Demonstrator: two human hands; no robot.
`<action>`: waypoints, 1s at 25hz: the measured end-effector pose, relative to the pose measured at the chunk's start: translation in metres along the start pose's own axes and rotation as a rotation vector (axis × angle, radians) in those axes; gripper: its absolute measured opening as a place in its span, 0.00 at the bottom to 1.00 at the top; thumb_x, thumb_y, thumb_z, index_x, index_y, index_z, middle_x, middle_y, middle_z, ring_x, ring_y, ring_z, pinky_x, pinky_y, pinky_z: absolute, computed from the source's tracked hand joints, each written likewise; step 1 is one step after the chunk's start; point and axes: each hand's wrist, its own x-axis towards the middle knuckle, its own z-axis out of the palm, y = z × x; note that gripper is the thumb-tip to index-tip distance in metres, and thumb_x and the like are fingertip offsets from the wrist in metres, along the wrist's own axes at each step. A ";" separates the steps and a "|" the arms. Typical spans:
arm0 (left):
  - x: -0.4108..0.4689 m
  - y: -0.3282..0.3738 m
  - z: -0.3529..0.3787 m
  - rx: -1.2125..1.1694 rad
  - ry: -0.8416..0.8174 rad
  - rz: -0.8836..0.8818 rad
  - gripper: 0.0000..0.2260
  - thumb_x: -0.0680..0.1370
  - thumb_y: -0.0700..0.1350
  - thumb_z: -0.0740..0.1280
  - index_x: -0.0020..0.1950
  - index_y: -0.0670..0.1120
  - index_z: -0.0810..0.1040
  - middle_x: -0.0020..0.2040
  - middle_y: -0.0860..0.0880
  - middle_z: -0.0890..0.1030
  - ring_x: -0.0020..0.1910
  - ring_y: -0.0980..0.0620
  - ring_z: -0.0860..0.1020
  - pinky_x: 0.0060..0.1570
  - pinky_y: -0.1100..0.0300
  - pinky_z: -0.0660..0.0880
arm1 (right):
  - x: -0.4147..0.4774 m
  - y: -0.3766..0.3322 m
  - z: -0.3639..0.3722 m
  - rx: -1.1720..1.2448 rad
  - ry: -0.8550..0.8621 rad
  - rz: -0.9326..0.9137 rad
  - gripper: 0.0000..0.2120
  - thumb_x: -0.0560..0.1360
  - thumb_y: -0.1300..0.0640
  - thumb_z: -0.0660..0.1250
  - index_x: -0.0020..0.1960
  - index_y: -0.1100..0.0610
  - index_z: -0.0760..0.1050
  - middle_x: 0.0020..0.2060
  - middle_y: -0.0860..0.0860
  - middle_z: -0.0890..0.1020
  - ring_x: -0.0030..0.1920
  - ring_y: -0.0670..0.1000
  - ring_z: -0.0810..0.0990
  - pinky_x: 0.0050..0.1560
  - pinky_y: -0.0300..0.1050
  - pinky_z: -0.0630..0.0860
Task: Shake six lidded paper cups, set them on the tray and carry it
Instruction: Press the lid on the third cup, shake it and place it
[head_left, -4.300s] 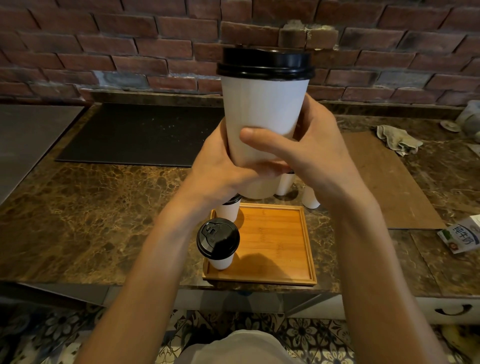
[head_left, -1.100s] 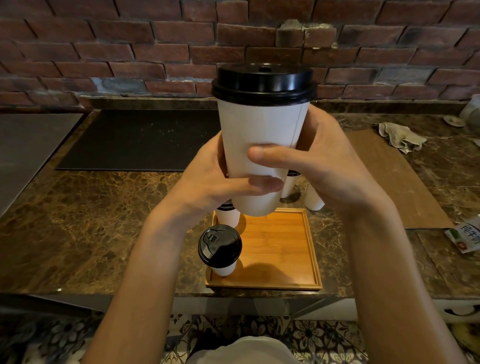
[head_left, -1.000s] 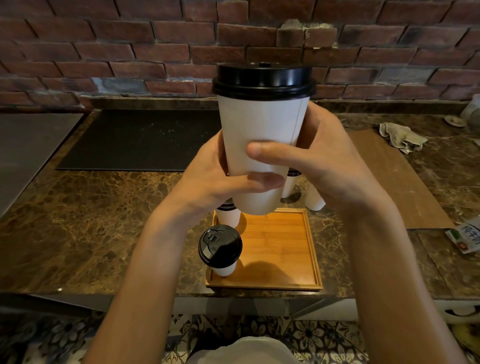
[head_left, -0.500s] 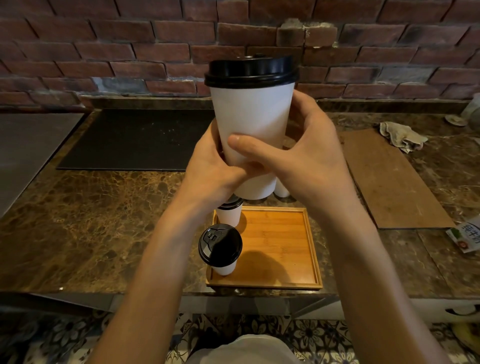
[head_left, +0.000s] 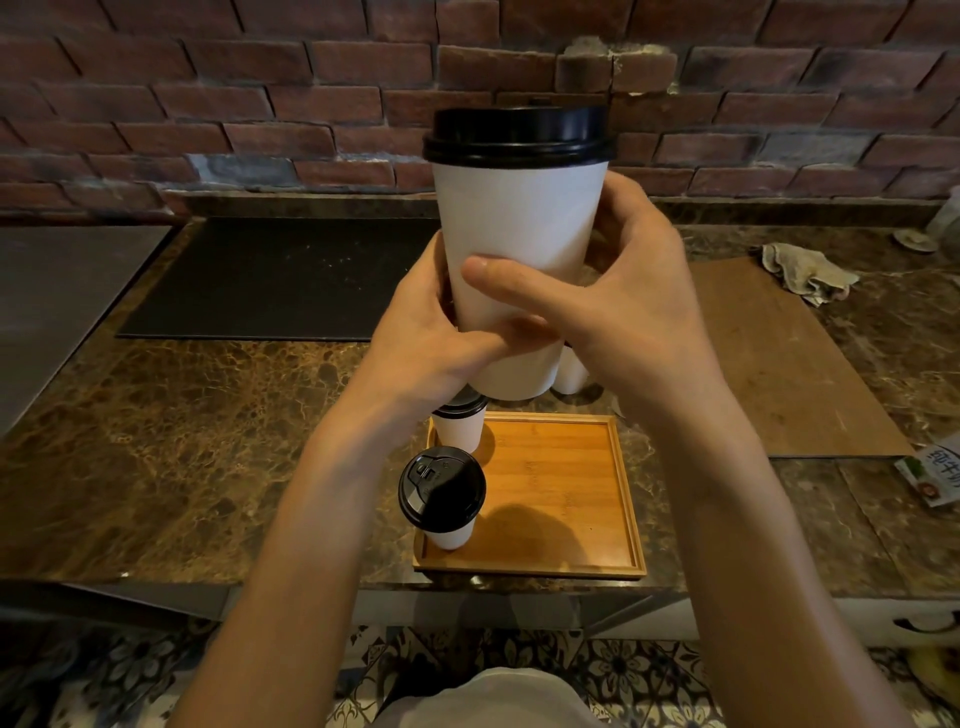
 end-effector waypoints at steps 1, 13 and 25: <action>0.000 0.002 -0.002 -0.014 -0.021 0.009 0.26 0.64 0.46 0.75 0.58 0.60 0.69 0.50 0.67 0.79 0.53 0.64 0.78 0.43 0.71 0.76 | 0.001 0.000 -0.002 0.012 -0.005 -0.007 0.41 0.64 0.45 0.79 0.72 0.54 0.66 0.63 0.47 0.76 0.62 0.45 0.76 0.57 0.48 0.79; -0.001 0.010 -0.009 -0.164 -0.243 -0.010 0.33 0.63 0.47 0.77 0.65 0.48 0.69 0.55 0.56 0.80 0.58 0.53 0.78 0.51 0.62 0.76 | 0.002 0.001 -0.016 0.291 -0.244 -0.045 0.33 0.65 0.53 0.76 0.67 0.59 0.71 0.57 0.51 0.80 0.59 0.50 0.80 0.52 0.43 0.78; 0.002 0.007 -0.005 -0.112 -0.091 -0.040 0.35 0.62 0.47 0.76 0.67 0.46 0.69 0.57 0.49 0.79 0.57 0.51 0.79 0.49 0.59 0.78 | 0.002 -0.006 -0.012 0.115 -0.170 -0.061 0.30 0.68 0.49 0.77 0.66 0.53 0.71 0.55 0.44 0.79 0.57 0.41 0.79 0.52 0.38 0.79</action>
